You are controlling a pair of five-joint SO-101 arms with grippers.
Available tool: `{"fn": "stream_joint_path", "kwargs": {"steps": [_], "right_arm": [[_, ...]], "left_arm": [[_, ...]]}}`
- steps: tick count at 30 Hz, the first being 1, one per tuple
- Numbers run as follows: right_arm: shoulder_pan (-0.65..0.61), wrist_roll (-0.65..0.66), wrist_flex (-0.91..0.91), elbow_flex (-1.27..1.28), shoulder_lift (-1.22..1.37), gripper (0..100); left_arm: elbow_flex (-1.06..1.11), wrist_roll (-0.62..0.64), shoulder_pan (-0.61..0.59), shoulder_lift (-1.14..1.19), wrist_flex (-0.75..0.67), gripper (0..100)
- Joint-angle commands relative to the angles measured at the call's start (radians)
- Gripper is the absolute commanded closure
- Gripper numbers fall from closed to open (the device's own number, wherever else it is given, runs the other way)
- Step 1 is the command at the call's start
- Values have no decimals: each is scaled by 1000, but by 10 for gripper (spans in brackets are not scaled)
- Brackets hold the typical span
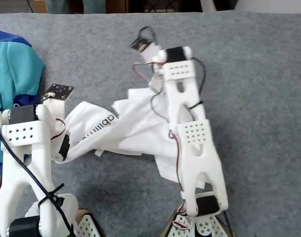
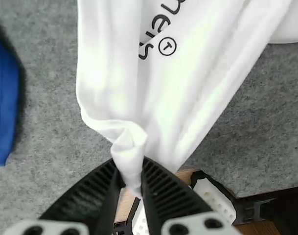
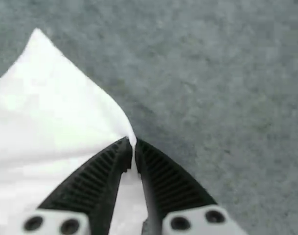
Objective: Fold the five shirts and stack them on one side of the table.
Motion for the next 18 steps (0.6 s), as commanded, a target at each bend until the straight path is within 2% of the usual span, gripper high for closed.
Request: {"fn": "stream_joint_path", "kwargs": {"steps": [1, 5, 11, 13, 18], "right_arm": [[83, -40, 8, -24, -122, 985], [133, -84, 8, -15, -173, 985], [112, -100, 6, 12, -133, 982], [129, -190, 6, -22, -136, 955], [216, -446, 9, -125, -176, 782]], "left_arm": [[1, -5, -5, -23, -8, 971], [1, -5, -2, -23, -8, 971], [-1, -8, 1, -23, -8, 971], [-1, -9, 1, -23, -8, 971], [-7, -11, -5, -23, -5, 971]]}}
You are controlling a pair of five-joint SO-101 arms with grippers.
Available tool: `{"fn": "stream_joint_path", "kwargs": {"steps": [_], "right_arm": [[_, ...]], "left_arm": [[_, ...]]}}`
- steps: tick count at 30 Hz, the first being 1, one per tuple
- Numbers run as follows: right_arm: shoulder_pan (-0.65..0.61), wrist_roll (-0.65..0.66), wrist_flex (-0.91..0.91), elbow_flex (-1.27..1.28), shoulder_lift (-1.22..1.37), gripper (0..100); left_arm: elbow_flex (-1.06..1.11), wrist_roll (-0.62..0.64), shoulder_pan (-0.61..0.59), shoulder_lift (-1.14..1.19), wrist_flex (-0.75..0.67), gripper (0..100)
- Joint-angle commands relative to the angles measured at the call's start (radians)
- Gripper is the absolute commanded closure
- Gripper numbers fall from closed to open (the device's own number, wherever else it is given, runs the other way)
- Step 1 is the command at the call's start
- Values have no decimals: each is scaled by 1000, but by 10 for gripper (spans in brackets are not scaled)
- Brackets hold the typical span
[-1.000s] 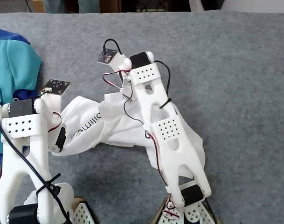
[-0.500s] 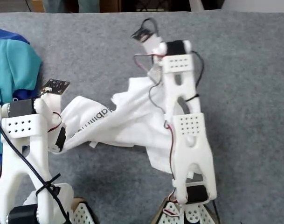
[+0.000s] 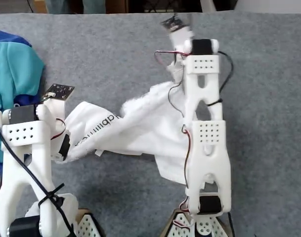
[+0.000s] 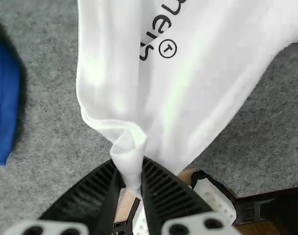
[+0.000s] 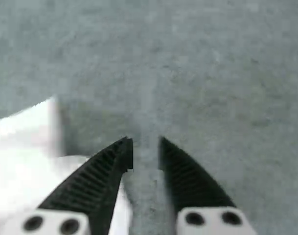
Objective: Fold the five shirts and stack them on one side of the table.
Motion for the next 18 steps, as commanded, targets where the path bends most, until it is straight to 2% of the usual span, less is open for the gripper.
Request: {"fn": "stream_joint_path", "kwargs": {"steps": [1, 4, 6, 12, 18], "right_arm": [[80, -133, 8, -84, -88, 766], [92, -74, 9, 21, -157, 761], [89, -40, 11, 188, -249, 761], [23, -14, -14, 938, -628, 761], [-37, 6, -330, 1575, -835, 761]], "left_arm": [[-10, -9, -4, -23, -2, 971], [-10, -9, -5, -23, 2, 971], [-10, -9, -5, -23, 3, 971], [-22, -9, -5, -23, 43, 971], [-22, -9, -1, -23, 43, 971]]}}
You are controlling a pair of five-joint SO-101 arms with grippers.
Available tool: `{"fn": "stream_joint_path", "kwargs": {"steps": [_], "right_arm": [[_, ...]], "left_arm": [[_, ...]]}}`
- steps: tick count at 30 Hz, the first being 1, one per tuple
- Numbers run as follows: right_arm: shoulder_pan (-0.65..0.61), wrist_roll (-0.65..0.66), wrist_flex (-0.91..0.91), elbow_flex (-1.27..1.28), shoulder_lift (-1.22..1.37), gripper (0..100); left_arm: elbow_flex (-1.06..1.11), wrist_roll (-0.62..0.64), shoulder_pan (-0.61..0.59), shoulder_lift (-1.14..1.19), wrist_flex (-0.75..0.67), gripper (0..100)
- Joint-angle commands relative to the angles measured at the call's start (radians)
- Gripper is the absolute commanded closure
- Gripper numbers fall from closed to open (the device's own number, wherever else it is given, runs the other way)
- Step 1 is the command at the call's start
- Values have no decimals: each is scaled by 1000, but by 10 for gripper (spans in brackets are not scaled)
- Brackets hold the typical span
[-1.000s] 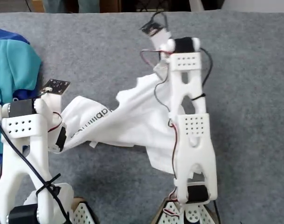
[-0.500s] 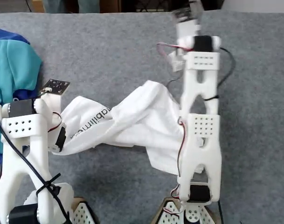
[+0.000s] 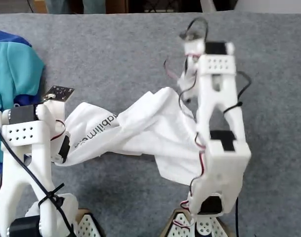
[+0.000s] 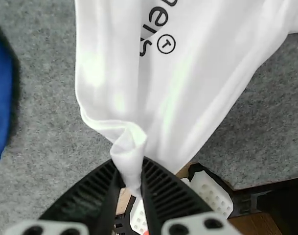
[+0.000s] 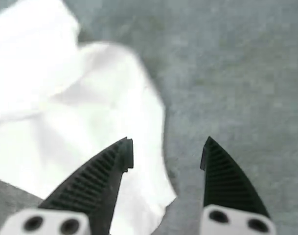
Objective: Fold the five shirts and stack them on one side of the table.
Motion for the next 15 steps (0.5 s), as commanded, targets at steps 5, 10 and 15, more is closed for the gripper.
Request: {"fn": "stream_joint_path", "kwargs": {"steps": [5, 10, 15], "right_arm": [[-31, 9, -270, 499, -107, 773], [-9, 117, -187, 521, -62, 987], [86, 170, -37, 536, -84, 985]], "left_arm": [[-18, -9, -5, -23, 12, 971], [-16, -8, -5, -23, 12, 971], [-21, -9, -5, -23, 12, 971]]}}
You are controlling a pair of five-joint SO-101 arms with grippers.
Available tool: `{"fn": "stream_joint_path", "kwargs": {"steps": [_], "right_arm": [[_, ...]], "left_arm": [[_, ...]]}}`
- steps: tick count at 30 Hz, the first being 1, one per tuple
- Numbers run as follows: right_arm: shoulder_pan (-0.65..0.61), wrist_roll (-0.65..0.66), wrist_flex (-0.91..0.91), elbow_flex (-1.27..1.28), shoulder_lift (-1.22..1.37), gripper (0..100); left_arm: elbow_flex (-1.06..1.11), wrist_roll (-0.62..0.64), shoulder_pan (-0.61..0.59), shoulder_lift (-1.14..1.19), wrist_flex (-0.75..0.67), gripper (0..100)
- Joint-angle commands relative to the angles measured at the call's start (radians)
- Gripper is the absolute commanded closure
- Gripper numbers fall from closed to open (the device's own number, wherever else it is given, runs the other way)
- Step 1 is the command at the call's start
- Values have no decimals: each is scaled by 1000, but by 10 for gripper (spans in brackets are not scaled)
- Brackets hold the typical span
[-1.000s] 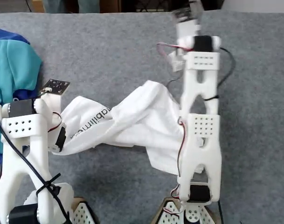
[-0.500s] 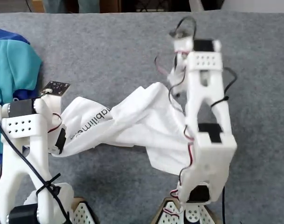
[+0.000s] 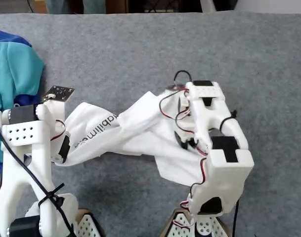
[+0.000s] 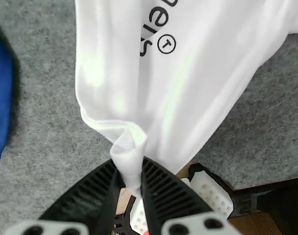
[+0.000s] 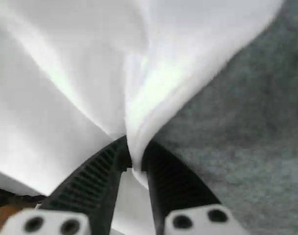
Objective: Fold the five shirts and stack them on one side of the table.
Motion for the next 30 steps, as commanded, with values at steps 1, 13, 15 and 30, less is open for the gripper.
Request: {"fn": "stream_joint_path", "kwargs": {"steps": [1, 13, 15, 30], "right_arm": [[81, 61, 101, 31, -45, 985], [265, 356, 209, 314, -466, 984], [269, 416, 227, 314, -516, 983], [269, 497, 284, 243, -791, 635]], "left_arm": [[-21, -9, -5, -23, 12, 971], [-22, -11, 2, -23, 12, 971], [-22, -11, 2, -23, 12, 971], [-22, -57, -5, -23, 12, 971]]}}
